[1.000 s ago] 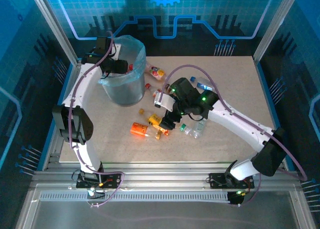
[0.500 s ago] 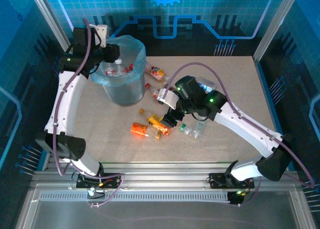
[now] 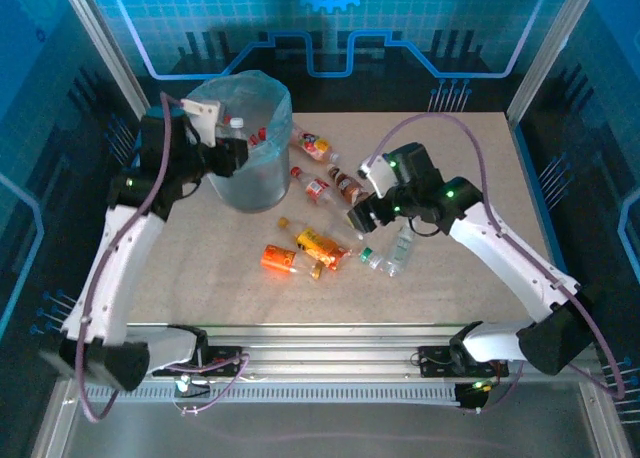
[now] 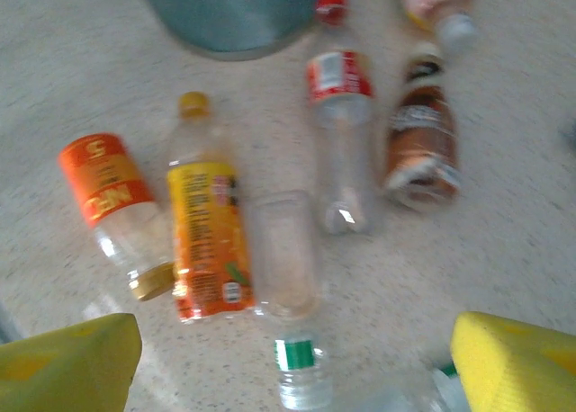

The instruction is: Put the plastic bottles in the bin

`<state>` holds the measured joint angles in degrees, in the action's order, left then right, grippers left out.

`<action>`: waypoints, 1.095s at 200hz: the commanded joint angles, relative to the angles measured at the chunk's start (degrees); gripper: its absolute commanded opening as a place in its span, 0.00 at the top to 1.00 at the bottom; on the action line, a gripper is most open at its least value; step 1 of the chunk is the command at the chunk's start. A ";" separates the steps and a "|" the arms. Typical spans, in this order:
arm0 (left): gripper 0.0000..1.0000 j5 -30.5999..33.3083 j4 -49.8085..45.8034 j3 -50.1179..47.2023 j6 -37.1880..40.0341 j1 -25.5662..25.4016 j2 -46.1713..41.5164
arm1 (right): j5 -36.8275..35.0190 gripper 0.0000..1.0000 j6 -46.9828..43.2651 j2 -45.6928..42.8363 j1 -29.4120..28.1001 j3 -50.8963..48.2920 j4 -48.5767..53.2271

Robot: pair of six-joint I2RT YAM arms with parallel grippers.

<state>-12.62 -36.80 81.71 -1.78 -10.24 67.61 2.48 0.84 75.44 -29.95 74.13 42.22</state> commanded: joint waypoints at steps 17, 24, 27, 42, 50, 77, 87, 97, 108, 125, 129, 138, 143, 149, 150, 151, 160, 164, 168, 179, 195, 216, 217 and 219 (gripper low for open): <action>0.60 -5.26 3.46 -9.35 8.31 -11.95 -6.08 | 0.41 0.10 9.35 -0.27 8.76 -1.98 -0.29; 0.60 -5.83 4.14 -10.76 7.92 -13.71 -6.15 | 1.14 0.10 9.13 0.14 9.73 -2.40 -0.84; 0.59 -6.10 4.50 -11.22 7.59 -14.45 -6.14 | 1.20 0.10 8.95 0.43 9.96 -2.48 -1.05; 0.56 -6.88 6.91 -14.03 6.35 -17.61 -5.37 | 1.66 0.12 6.88 2.30 9.67 -2.26 -1.64; 0.56 -6.65 8.83 -15.52 5.33 -18.93 -4.66 | 2.36 0.12 5.94 3.51 9.12 -2.21 -2.38; 0.48 -5.54 14.90 -18.14 1.38 -20.94 -0.89 | 1.45 0.14 3.72 9.21 5.52 -0.45 -4.64; 0.47 -4.10 17.08 -18.51 -0.62 -20.96 0.45 | -0.57 0.15 2.82 11.98 3.69 0.75 -5.18; 0.42 -1.76 17.96 -17.62 -2.38 -20.96 1.54 | -1.95 0.15 1.87 15.26 2.15 2.39 -5.63; 0.42 2.45 17.90 -15.82 -5.18 -20.96 2.44 | -2.40 0.16 1.50 19.36 0.76 5.06 -5.38; 0.41 7.81 17.79 -13.24 -8.11 -20.96 2.53 | -2.89 0.18 1.71 25.25 -1.06 9.80 -4.20; 0.41 8.77 17.80 -12.79 -8.68 -20.94 2.37 | -3.12 0.18 1.74 26.62 -1.50 10.96 -3.94; 0.41 9.92 18.03 -12.06 -9.49 -20.86 1.82 | -4.05 0.18 1.59 29.43 -2.52 13.60 -3.72; 0.41 10.17 18.11 -11.77 -9.55 -20.95 1.46 | -4.58 0.19 1.55 30.98 -3.04 14.96 -3.57; 0.41 10.35 18.01 -11.45 -9.51 -20.88 1.07 | -5.17 0.19 1.21 32.63 -3.58 16.57 -3.24; 0.41 10.47 18.00 -11.38 -9.49 -20.88 0.96 | -5.27 0.19 1.15 32.96 -3.64 16.97 -3.17; 0.41 10.49 17.99 -11.30 -9.44 -20.92 0.86 | -5.37 0.19 1.08 33.29 -3.76 17.26 -3.10; 0.41 10.90 17.50 -10.86 -9.22 -20.83 0.11 | -6.36 0.19 0.87 35.82 -4.42 19.85 -2.46; 0.41 11.26 17.26 -10.78 -9.08 -20.80 -0.31 | -6.77 0.19 0.96 36.97 -4.57 21.04 -2.09; 0.41 11.54 17.01 -10.67 -8.84 -20.86 -0.71 | -6.96 0.19 0.95 38.09 -4.67 22.14 -1.66; 0.34 12.83 16.51 -10.80 -8.48 -20.79 -1.82 | -7.33 0.19 1.22 41.22 -4.84 25.21 -0.21; 0.26 14.85 16.20 -11.61 -7.92 -20.72 -3.47 | -7.93 0.19 1.34 45.13 -5.02 28.51 1.25; 0.25 16.52 15.21 -11.94 -6.83 -20.59 -5.17 | -9.18 0.19 2.16 48.86 -5.35 31.55 2.57; 0.25 16.59 15.11 -11.98 -6.79 -20.60 -5.24 | -9.21 0.19 2.20 48.94 -5.37 31.71 2.63; 0.25 16.78 14.98 -12.00 -6.69 -20.59 -5.33 | -9.31 0.19 2.23 49.30 -5.42 32.09 2.79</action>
<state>0.23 -20.69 69.25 -9.28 -30.92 64.62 -4.34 2.74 120.81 -34.72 102.35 40.71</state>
